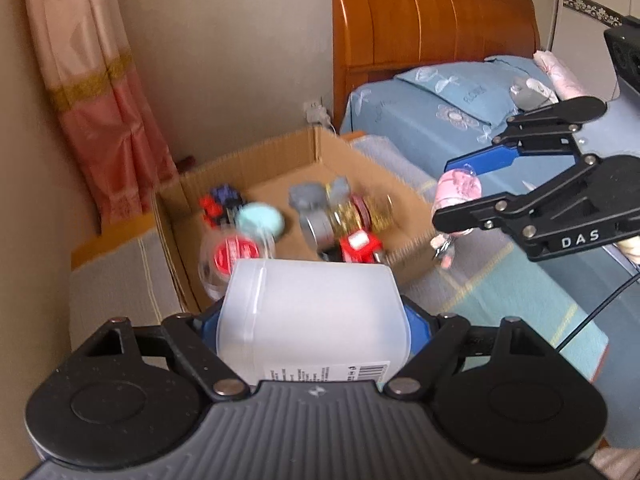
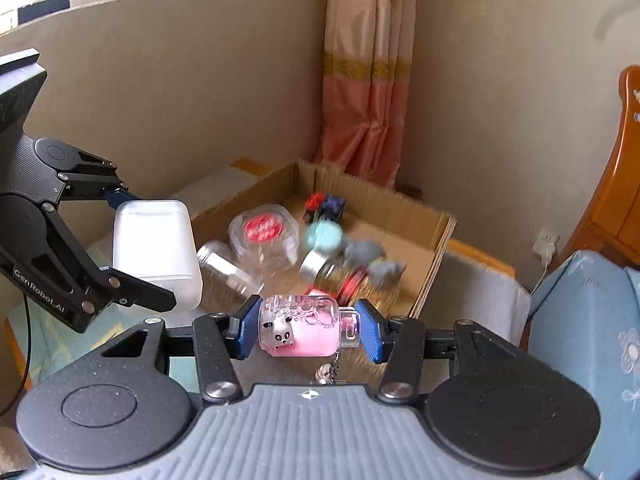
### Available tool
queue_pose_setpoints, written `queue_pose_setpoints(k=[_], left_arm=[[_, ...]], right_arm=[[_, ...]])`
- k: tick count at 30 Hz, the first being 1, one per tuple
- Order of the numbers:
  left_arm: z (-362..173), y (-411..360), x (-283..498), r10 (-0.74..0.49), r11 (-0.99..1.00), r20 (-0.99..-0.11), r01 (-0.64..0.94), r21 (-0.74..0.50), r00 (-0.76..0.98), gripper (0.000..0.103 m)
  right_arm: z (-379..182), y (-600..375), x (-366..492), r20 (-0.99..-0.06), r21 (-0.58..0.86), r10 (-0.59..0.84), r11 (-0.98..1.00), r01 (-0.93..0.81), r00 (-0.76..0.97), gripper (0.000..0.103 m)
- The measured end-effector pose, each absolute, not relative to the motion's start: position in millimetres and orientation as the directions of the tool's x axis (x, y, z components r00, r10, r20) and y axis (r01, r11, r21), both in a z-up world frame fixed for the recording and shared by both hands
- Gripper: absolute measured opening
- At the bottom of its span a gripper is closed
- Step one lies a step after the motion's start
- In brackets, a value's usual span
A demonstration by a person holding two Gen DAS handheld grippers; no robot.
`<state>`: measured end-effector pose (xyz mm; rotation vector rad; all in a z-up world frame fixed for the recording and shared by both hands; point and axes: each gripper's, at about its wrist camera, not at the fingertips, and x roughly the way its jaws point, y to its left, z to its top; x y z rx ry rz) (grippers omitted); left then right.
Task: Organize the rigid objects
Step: 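Carry the white bottle into the box and open left tool while right tool drops the pink bottle there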
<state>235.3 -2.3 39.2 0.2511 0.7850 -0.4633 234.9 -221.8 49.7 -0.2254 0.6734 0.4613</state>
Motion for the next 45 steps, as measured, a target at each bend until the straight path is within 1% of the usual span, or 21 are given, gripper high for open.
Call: queue_pose_setpoints(k=[3, 9, 15, 21, 27, 29, 30, 37, 39, 41, 43, 45], left_arm=[[47.7, -6.1, 255.9, -0.295, 0.875, -0.713, 0.48, 0.066, 0.636, 0.083], [50.1, -10.1, 314.5, -0.275, 0.899, -0.713, 0.435, 0.046, 0.645, 0.083], [34.5, -8.2, 362.6, -0.24, 0.921, -0.726, 0.387, 0.039, 0.645, 0.083], [12.8, -1.9, 401.1, -0.201, 0.945, -0.744, 0.325, 0.022, 0.637, 0.083], [-3.2, 3.5, 412.0, -0.18, 0.96, -0.747, 0.281, 0.01, 0.641, 0.084], [-3.2, 7.4, 412.1, -0.184, 0.962, -0.742, 0.272, -0.003, 0.645, 0.093], [-1.9, 10.1, 411.1, -0.183, 0.964, -0.737, 0.265, -0.006, 0.65, 0.095], [8.7, 17.4, 397.6, -0.183, 0.963, -0.725, 0.271, 0.005, 0.664, 0.096], [11.1, 17.6, 392.0, -0.178, 0.961, -0.72, 0.275, 0.019, 0.671, 0.097], [13.5, 18.2, 387.7, -0.172, 0.96, -0.716, 0.278, 0.031, 0.676, 0.098], [16.4, 18.5, 383.7, -0.175, 0.958, -0.71, 0.284, 0.036, 0.682, 0.098], [20.1, 20.8, 380.1, -0.176, 0.959, -0.698, 0.281, 0.038, 0.694, 0.098]], right_arm=[[57.1, -223.6, 250.1, -0.637, -0.054, 0.328, 0.883, -0.466, 0.697, 0.056], [63.9, -222.4, 288.8, -0.63, -0.049, 0.316, 0.896, -0.442, 0.71, 0.056], [70.5, -226.8, 337.7, -0.621, -0.021, 0.308, 0.913, -0.408, 0.721, 0.056], [56.0, -227.4, 381.4, -0.644, -0.02, 0.276, 0.927, -0.376, 0.714, 0.056], [34.0, -226.4, 416.9, -0.677, 0.011, 0.251, 0.943, -0.332, 0.692, 0.056], [27.8, -223.8, 423.9, -0.689, 0.011, 0.24, 0.947, -0.321, 0.683, 0.056], [25.3, -222.9, 426.4, -0.695, 0.012, 0.239, 0.947, -0.32, 0.679, 0.056], [16.0, -212.8, 433.8, -0.718, 0.023, 0.235, 0.949, -0.316, 0.655, 0.056], [16.7, -208.4, 434.5, -0.714, 0.017, 0.238, 0.946, -0.323, 0.658, 0.064], [19.4, -206.1, 434.1, -0.701, 0.024, 0.243, 0.948, -0.318, 0.67, 0.091], [25.0, -203.7, 429.5, -0.679, 0.021, 0.248, 0.947, -0.32, 0.69, 0.099], [29.3, -200.1, 425.9, -0.679, 0.019, 0.253, 0.945, -0.327, 0.689, 0.102]])
